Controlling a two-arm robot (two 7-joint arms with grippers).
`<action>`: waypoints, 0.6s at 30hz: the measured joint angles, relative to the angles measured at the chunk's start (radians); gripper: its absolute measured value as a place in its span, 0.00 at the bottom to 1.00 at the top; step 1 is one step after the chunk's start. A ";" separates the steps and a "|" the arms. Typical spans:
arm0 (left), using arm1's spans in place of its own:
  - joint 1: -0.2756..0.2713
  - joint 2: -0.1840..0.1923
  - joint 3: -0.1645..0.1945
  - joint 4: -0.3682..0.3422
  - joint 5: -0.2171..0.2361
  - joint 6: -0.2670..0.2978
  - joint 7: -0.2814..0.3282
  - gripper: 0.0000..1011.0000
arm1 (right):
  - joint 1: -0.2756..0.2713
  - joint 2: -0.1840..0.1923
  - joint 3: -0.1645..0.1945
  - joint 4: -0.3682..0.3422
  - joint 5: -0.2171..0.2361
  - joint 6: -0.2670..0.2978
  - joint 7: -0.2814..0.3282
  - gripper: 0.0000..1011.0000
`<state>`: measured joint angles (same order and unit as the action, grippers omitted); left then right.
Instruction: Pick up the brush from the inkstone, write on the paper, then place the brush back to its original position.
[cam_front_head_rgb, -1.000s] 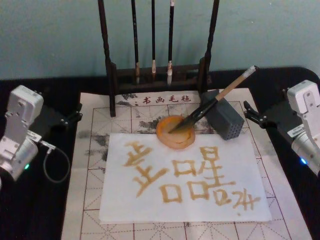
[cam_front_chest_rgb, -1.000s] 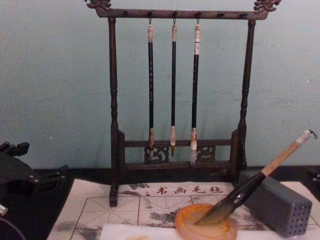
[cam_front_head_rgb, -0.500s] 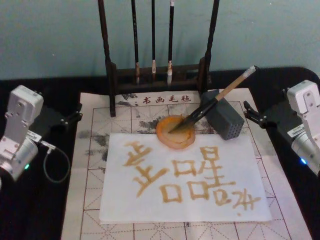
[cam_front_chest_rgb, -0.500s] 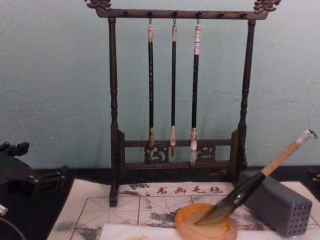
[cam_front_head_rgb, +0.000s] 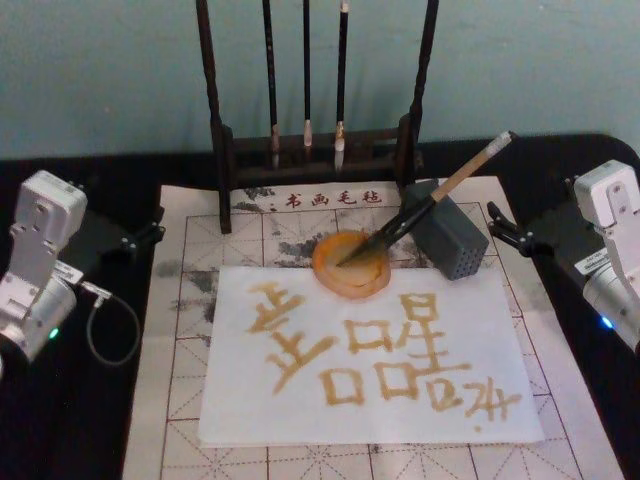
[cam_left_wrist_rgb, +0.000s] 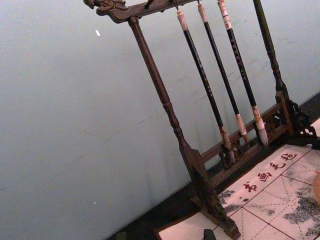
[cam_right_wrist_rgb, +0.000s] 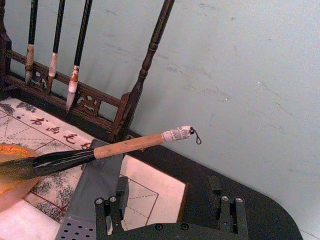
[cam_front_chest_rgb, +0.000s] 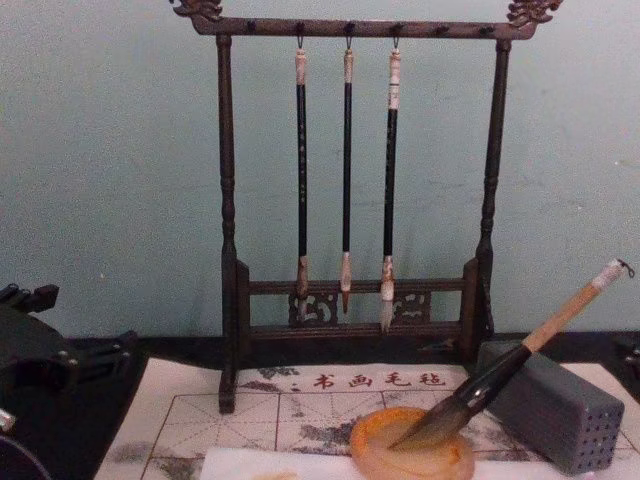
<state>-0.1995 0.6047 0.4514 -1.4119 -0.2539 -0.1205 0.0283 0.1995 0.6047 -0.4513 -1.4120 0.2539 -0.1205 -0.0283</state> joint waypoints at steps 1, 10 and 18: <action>0.000 0.000 0.000 0.000 0.000 0.000 0.000 0.99 | 0.000 0.000 0.000 0.000 0.000 0.000 0.000 0.99; 0.000 0.000 0.000 0.000 0.000 0.000 0.000 0.99 | 0.000 0.000 0.000 0.000 0.000 0.000 0.000 0.99; 0.000 0.000 0.000 0.000 0.000 0.000 0.000 0.99 | 0.000 0.000 0.000 0.000 0.000 0.000 0.000 0.99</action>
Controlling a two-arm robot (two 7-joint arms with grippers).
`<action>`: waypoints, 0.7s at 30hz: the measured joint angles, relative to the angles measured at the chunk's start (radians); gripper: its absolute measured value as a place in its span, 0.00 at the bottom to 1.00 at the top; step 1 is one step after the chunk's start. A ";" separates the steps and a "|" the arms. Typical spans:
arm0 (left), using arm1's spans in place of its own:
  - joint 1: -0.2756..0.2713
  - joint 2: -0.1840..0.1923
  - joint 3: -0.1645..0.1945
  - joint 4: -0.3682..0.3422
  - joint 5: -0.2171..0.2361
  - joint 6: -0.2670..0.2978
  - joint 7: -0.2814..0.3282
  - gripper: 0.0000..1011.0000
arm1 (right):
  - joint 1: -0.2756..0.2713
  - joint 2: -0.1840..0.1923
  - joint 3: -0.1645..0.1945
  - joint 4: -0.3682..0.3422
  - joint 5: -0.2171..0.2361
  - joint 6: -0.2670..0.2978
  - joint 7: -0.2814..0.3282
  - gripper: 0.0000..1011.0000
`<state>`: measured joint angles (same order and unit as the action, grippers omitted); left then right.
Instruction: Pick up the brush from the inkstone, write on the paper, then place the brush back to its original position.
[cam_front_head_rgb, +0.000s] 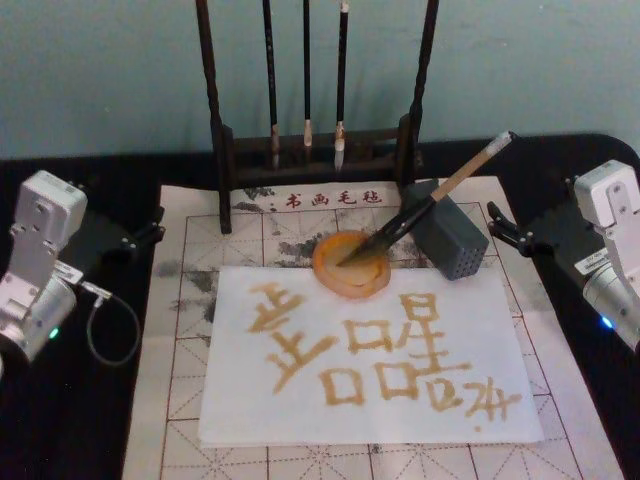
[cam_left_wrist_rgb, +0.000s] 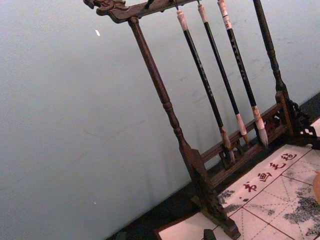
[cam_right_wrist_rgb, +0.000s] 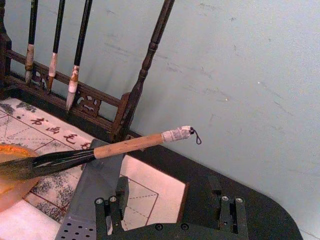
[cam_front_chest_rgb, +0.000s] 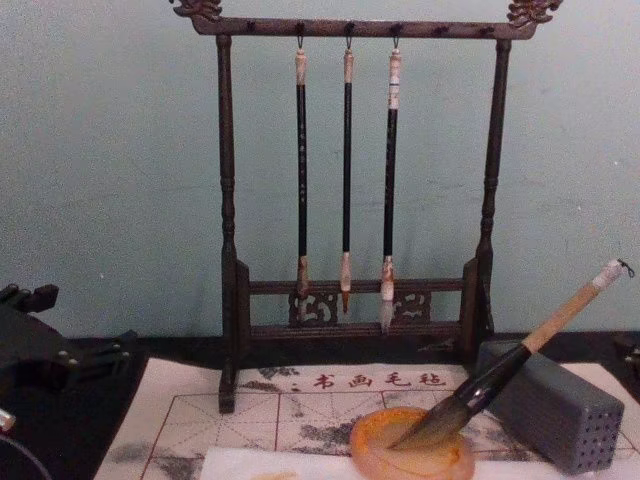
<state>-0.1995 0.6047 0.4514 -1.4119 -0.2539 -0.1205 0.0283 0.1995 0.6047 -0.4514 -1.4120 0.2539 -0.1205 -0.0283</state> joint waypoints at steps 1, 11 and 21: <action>0.000 0.000 0.000 0.000 0.000 0.000 0.000 0.99 | 0.000 0.000 0.000 0.000 0.000 0.000 0.000 0.99; 0.000 0.000 0.000 0.000 0.000 0.000 0.000 0.99 | 0.000 0.000 0.000 0.000 0.000 0.000 0.000 0.99; 0.000 0.000 0.000 0.000 0.000 0.000 0.000 0.99 | 0.000 0.000 0.000 0.000 0.000 0.000 0.000 0.99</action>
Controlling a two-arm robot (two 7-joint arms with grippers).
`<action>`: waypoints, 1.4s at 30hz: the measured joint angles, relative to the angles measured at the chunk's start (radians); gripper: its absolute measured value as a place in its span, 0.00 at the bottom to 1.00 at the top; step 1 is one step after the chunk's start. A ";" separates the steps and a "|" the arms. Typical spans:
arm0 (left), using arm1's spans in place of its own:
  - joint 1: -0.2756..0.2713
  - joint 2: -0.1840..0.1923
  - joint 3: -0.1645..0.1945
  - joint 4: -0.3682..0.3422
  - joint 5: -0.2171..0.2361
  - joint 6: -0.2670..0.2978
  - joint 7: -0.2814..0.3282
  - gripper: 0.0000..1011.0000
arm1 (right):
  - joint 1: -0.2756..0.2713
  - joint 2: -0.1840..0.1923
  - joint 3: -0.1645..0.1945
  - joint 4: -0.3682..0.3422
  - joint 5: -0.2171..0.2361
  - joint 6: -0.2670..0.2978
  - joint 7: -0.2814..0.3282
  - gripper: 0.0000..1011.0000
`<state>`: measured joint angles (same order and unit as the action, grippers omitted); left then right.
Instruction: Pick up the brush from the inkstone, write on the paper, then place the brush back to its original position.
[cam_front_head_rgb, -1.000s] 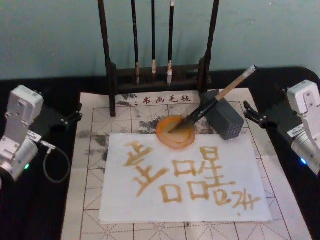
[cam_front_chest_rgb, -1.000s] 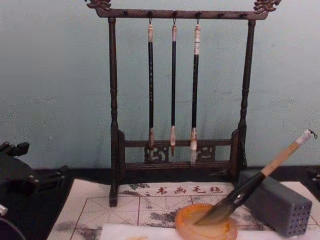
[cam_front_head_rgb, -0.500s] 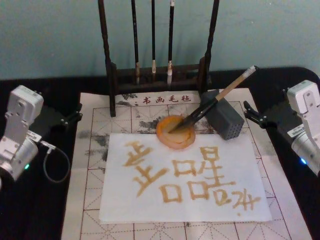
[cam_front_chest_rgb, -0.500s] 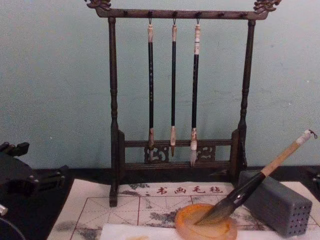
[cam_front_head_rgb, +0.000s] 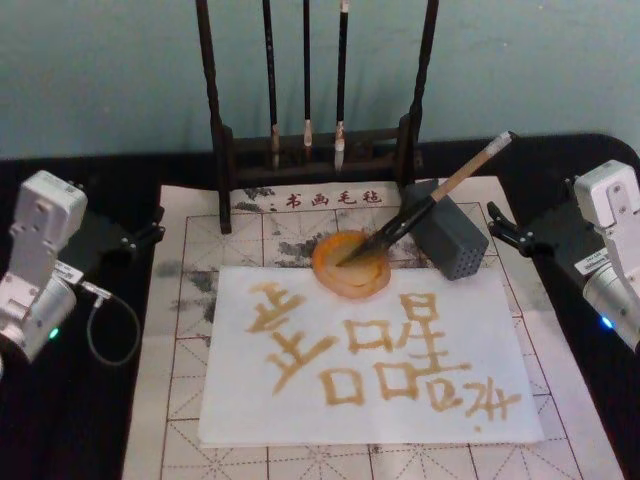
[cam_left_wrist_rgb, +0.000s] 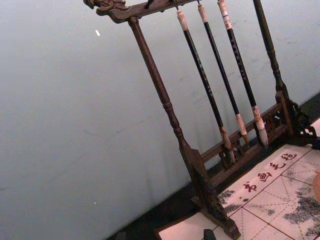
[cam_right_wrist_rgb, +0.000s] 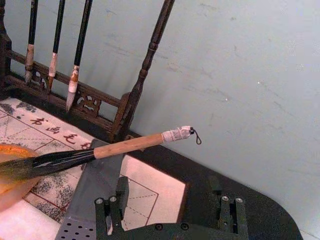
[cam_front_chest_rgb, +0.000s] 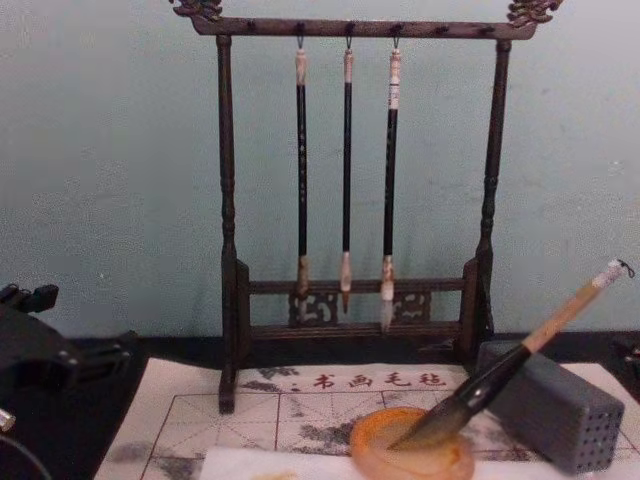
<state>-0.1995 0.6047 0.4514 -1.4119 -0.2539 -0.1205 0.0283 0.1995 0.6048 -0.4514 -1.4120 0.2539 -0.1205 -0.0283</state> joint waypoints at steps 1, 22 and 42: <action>0.000 0.000 0.000 0.000 0.000 0.000 0.000 0.99 | 0.000 0.000 0.000 0.000 0.000 0.000 0.000 0.99; 0.000 0.000 0.000 0.000 0.000 0.000 0.000 0.99 | -0.037 -0.069 0.139 -0.036 0.316 0.156 0.208 0.99; 0.000 0.000 0.000 0.000 0.000 0.000 0.000 0.99 | -0.011 -0.217 0.281 -0.002 0.710 0.440 0.215 0.99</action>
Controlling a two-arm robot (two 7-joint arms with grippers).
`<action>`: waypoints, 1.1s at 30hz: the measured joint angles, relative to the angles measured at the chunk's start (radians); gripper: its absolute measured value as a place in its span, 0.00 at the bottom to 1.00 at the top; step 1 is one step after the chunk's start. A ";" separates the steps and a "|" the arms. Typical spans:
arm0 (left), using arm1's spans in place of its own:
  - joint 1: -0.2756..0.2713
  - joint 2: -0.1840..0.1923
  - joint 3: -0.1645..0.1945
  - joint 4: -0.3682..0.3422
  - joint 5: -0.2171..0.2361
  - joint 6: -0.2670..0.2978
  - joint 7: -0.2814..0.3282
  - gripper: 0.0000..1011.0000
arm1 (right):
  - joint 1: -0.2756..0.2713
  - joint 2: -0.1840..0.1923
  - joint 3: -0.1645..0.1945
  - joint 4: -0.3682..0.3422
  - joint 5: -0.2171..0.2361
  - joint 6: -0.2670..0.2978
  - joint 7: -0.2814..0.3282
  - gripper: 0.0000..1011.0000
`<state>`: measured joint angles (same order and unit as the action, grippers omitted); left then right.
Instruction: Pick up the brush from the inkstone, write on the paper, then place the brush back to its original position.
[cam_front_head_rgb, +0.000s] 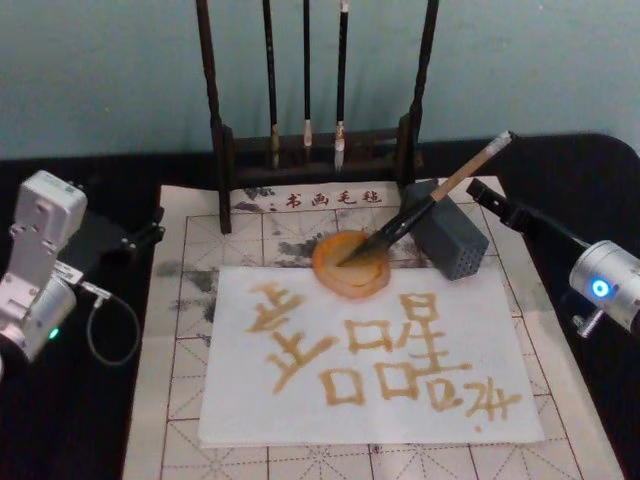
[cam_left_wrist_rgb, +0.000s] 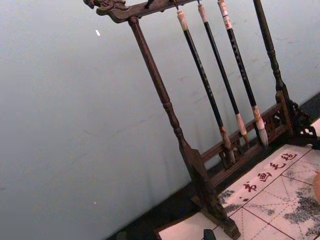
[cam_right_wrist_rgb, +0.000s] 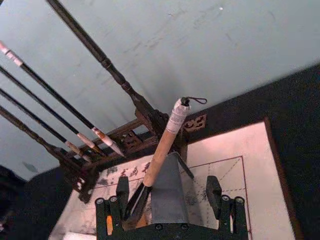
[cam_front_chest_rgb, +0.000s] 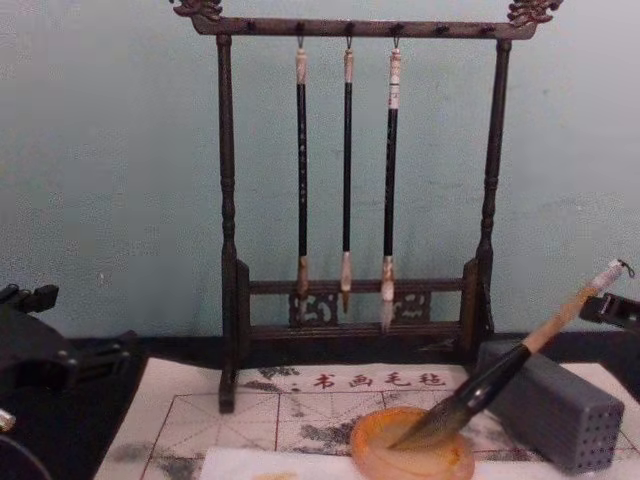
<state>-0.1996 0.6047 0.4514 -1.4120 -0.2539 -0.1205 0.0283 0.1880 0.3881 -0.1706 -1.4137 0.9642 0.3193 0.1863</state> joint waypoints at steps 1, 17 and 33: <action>0.000 0.000 0.000 0.000 0.000 0.000 0.000 0.99 | 0.000 -0.003 0.002 0.001 0.010 0.005 -0.003 0.99; 0.000 0.000 0.000 0.000 0.000 0.000 0.000 0.99 | 0.012 -0.029 0.018 0.012 0.138 0.053 -0.043 0.99; 0.000 0.000 0.000 0.000 0.000 0.000 0.000 0.99 | 0.011 -0.028 0.017 0.012 0.133 0.052 -0.041 0.99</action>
<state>-0.1995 0.6047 0.4514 -1.4120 -0.2539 -0.1205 0.0283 0.1994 0.3601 -0.1533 -1.4020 1.0973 0.3708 0.1452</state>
